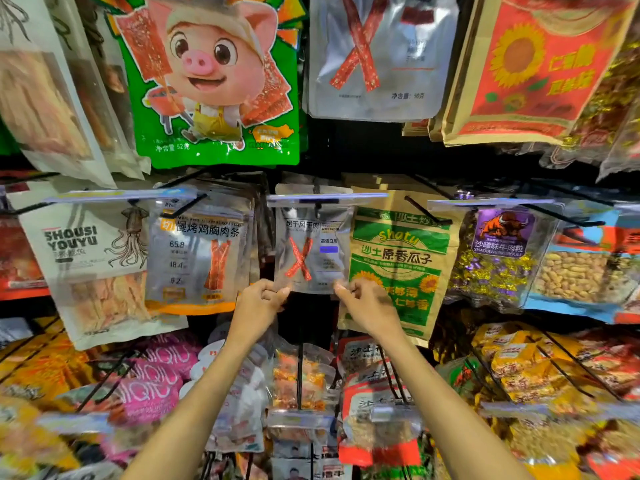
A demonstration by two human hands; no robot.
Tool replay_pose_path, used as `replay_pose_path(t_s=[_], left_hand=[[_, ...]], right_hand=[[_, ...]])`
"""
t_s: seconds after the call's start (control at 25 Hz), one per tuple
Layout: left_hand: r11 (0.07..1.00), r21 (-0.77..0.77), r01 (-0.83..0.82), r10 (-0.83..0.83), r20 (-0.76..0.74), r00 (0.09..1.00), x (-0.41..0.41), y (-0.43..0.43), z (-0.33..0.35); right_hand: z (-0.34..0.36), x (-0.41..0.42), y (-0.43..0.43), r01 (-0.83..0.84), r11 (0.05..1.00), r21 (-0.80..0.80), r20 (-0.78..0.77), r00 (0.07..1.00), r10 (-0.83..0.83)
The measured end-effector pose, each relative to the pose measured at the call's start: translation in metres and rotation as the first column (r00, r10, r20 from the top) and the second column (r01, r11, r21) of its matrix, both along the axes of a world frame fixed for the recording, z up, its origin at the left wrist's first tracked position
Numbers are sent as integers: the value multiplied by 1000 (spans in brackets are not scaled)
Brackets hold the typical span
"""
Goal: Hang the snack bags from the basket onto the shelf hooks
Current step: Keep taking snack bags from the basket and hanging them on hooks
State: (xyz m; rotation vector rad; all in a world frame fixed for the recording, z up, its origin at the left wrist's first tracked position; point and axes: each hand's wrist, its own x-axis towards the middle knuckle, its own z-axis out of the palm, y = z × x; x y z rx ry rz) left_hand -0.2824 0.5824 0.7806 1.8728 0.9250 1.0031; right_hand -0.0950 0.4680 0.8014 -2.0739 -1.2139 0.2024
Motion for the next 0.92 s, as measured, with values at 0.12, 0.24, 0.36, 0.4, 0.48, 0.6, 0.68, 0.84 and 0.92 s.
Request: replay_pose_path(t_s=[0.12,0.24,0.36,0.4,0.48,0.6,0.68,0.84,0.92], left_hand=[[969,234,-76,169,-411,896,-11,-19,6],[905,423,53,285,-692,663,-15,-44,15],[891,443,104,305,-751,586,-10,-69,24],[882,459,105,325,-755,569,-7,-78,27],[868,486,103,364,-764,532,-2,-94,31],[848,521,98,416,-770,484,10,-115,37],[834,545,87,447,-759,474,20,-125,41],[793,599,106,490,-732,473,40,-138,57],[762,637,115,515,-704,490,52,-141,71]], right_hand=[[5,0,-24,-5,989,-146,358,932,58],[15,0,-48,-19,924,-381,513,827,229],[23,3,-66,4,892,-451,502,828,250],[25,4,-72,-3,894,-447,494,833,250],[28,8,-83,-30,900,-436,474,842,257],[35,16,-103,-56,908,-414,476,837,269],[42,21,-116,-50,915,-401,503,823,265],[59,34,-134,-50,915,-401,494,829,262],[68,43,-137,-41,924,-379,491,838,238]])
